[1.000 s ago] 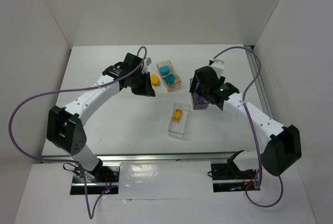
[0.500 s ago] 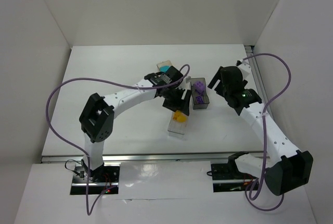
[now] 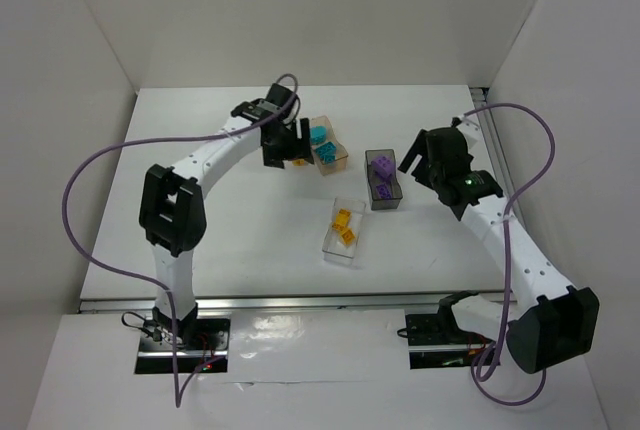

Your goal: Sort the legos into containers by color

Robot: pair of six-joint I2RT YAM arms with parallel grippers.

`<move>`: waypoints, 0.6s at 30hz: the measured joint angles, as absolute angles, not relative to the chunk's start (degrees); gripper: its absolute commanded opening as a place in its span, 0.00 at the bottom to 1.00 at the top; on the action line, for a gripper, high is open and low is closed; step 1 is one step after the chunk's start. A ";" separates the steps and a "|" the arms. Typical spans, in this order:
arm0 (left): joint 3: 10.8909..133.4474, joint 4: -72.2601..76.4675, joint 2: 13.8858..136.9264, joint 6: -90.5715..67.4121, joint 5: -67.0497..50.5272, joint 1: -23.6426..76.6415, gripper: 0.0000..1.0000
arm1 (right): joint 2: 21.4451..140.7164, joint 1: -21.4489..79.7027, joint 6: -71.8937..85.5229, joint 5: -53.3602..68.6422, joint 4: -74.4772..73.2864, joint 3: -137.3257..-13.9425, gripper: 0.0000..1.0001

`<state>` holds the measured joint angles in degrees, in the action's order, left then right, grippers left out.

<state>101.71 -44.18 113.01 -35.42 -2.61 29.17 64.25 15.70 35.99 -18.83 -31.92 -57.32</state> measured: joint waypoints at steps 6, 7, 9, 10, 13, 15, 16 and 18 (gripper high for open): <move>105.19 -44.73 119.57 -40.82 1.13 20.29 0.89 | 66.13 15.70 35.59 -16.53 -30.55 -56.90 0.86; 106.83 -44.62 121.64 -40.99 1.37 20.16 0.89 | 66.57 15.70 35.51 -16.10 -30.46 -56.86 0.86; 109.95 -44.77 125.25 -41.01 1.41 20.34 0.89 | 67.18 15.70 35.46 -15.38 -30.24 -56.80 0.86; 111.42 -44.73 127.00 -41.01 1.28 20.38 0.89 | 67.46 15.70 35.46 -15.00 -30.06 -56.75 0.86; 114.13 -44.47 130.87 -41.01 0.30 20.56 0.89 | 68.01 15.70 35.46 -14.02 -29.61 -56.73 0.86; 114.74 -44.53 132.18 -41.01 -0.32 20.49 0.89 | 68.25 15.70 35.46 -13.56 -29.56 -56.73 0.86; 115.26 -44.51 132.88 -41.01 -0.56 20.45 0.86 | 68.42 15.70 35.46 -13.17 -29.50 -56.66 0.86; 117.16 -44.82 134.39 -41.21 -0.75 20.40 0.82 | 68.79 15.73 35.46 -12.75 -29.36 -56.62 0.86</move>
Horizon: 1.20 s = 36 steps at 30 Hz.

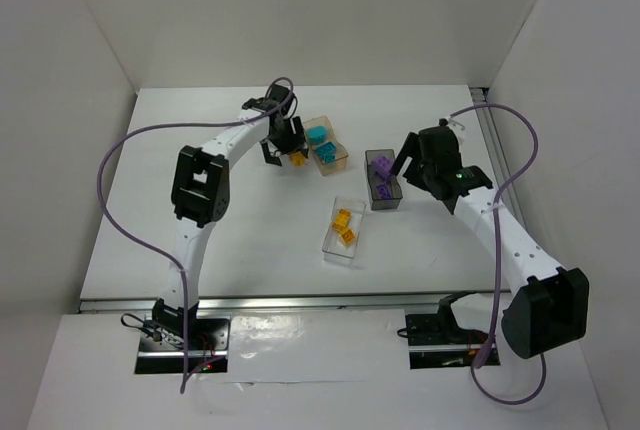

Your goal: Sort the legos into containers by color

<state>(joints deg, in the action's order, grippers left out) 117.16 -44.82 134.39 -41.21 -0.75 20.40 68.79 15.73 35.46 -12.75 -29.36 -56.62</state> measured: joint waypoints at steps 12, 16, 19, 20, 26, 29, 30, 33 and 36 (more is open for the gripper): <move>125.91 -45.08 140.94 -42.46 1.69 20.43 0.40 | 69.82 16.53 35.46 -11.49 -29.12 -56.60 0.86; 121.67 -44.88 137.80 -41.71 1.61 20.40 0.40 | 69.84 16.84 35.48 -11.53 -29.15 -56.60 0.86; 114.24 -46.04 130.82 -38.94 1.28 20.80 0.40 | 69.84 17.15 35.51 -11.62 -29.15 -56.58 0.86; 111.59 -46.13 127.42 -37.54 1.21 21.21 0.40 | 69.84 17.30 35.51 -11.70 -29.10 -56.55 0.86; 95.44 -43.38 104.29 -30.57 -3.16 30.59 0.40 | 70.04 17.50 35.51 -12.29 -28.91 -55.79 0.86; 90.91 -42.02 98.94 -28.69 -6.35 38.63 0.40 | 70.54 17.50 35.51 -12.58 -28.67 -55.75 0.86; 89.89 -41.45 98.56 -28.45 -7.14 41.45 0.41 | 70.63 17.50 35.51 -12.71 -28.67 -55.75 0.86; 86.80 -40.21 99.50 -28.45 -8.19 47.72 0.41 | 70.59 17.50 35.53 -12.93 -28.69 -55.70 0.86; 85.45 -39.33 102.13 -28.86 -8.43 50.78 0.43 | 70.02 17.50 35.53 -13.50 -28.91 -55.70 0.86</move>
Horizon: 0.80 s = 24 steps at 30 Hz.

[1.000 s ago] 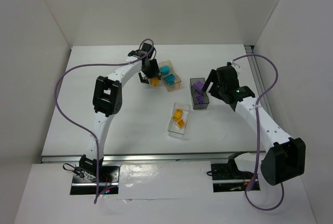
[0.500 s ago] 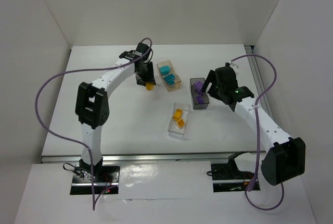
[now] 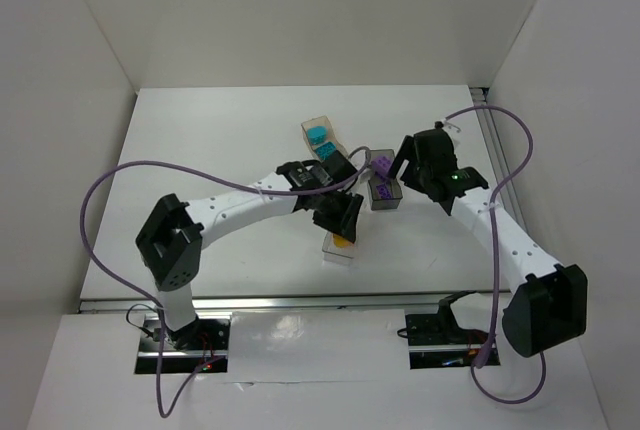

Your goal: Sort the legos into containers by color

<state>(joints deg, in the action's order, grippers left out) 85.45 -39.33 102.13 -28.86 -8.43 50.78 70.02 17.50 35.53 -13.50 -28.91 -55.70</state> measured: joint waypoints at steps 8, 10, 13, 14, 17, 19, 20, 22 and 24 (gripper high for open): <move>85.17 -38.35 105.43 -30.17 -7.16 50.81 1.00 | 64.51 17.52 35.55 -16.29 -30.68 -55.70 0.88; 86.78 -39.48 105.67 -30.17 -6.22 50.83 1.00 | 63.86 17.52 35.79 -17.15 -31.00 -55.70 0.95; 90.24 -41.58 105.60 -29.93 -4.08 50.59 1.00 | 63.96 17.54 36.34 -18.55 -32.05 -55.70 1.00; 91.66 -42.41 105.47 -29.89 -3.33 50.35 1.00 | 64.16 17.54 36.60 -19.31 -32.62 -55.72 1.00; 95.46 -45.12 103.90 -29.71 -0.58 47.70 1.00 | 65.54 17.56 38.35 -22.52 -35.27 -56.38 1.00; 96.73 -46.37 101.36 -29.69 1.19 43.79 1.00 | 66.74 17.61 39.97 -25.12 -36.99 -57.04 1.00; 97.01 -46.83 99.83 -29.69 1.74 41.39 1.00 | 67.33 17.63 40.69 -26.52 -37.91 -57.41 1.00; 97.17 -47.40 96.07 -29.74 3.42 35.24 1.00 | 67.96 17.63 41.82 -28.71 -39.18 -57.87 1.00; 96.66 -47.33 92.42 -29.74 5.39 29.15 1.00 | 68.03 17.63 42.41 -29.89 -39.92 -57.91 1.00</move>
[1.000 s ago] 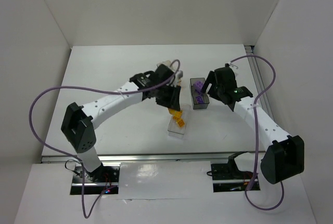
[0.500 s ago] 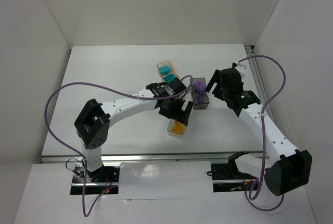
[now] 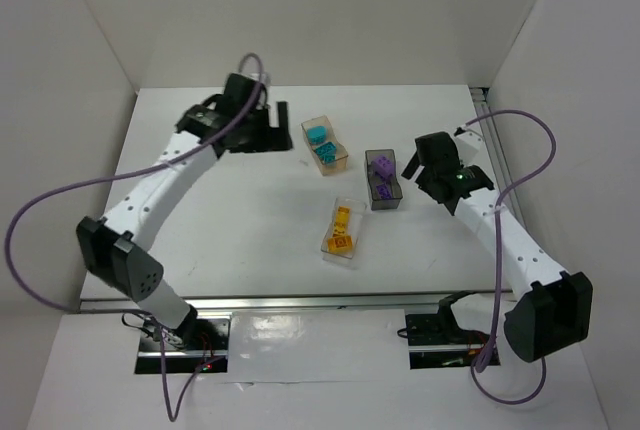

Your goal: Sort the legos into containers by color

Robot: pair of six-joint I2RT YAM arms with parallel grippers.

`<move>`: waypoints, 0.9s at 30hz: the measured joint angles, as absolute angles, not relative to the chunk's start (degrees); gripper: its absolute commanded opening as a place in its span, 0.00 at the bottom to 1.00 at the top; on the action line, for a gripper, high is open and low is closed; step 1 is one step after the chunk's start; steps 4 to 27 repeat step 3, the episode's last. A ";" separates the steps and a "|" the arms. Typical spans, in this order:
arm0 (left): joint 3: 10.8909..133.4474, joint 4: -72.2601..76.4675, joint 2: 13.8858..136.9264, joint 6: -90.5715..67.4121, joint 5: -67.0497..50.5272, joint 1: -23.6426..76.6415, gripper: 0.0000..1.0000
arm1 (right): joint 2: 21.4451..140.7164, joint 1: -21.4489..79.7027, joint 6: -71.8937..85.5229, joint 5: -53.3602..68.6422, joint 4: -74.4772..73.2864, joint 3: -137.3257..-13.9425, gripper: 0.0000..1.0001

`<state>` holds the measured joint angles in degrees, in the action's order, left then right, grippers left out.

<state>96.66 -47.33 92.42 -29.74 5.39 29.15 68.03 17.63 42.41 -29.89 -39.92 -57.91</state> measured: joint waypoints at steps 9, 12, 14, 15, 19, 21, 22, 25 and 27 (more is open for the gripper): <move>95.00 -47.11 87.81 -29.69 8.91 20.49 1.00 | 68.07 17.63 42.33 -30.20 -40.12 -57.91 1.00; 95.00 -47.11 87.81 -29.69 8.91 20.49 1.00 | 68.07 17.63 42.33 -30.20 -40.12 -57.91 1.00; 95.00 -47.11 87.81 -29.69 8.91 20.49 1.00 | 68.07 17.63 42.33 -30.20 -40.12 -57.91 1.00; 95.00 -47.11 87.81 -29.69 8.91 20.49 1.00 | 68.07 17.63 42.33 -30.20 -40.12 -57.91 1.00; 95.00 -47.11 87.81 -29.69 8.91 20.49 1.00 | 68.07 17.63 42.33 -30.20 -40.12 -57.91 1.00; 95.00 -47.11 87.81 -29.69 8.91 20.49 1.00 | 68.07 17.63 42.33 -30.20 -40.12 -57.91 1.00; 95.00 -47.11 87.81 -29.69 8.91 20.49 1.00 | 68.07 17.63 42.33 -30.20 -40.12 -57.91 1.00; 95.00 -47.11 87.81 -29.69 8.91 20.49 1.00 | 68.07 17.63 42.33 -30.20 -40.12 -57.91 1.00; 95.00 -47.11 87.81 -29.69 8.91 20.49 1.00 | 68.07 17.63 42.33 -30.20 -40.12 -57.91 1.00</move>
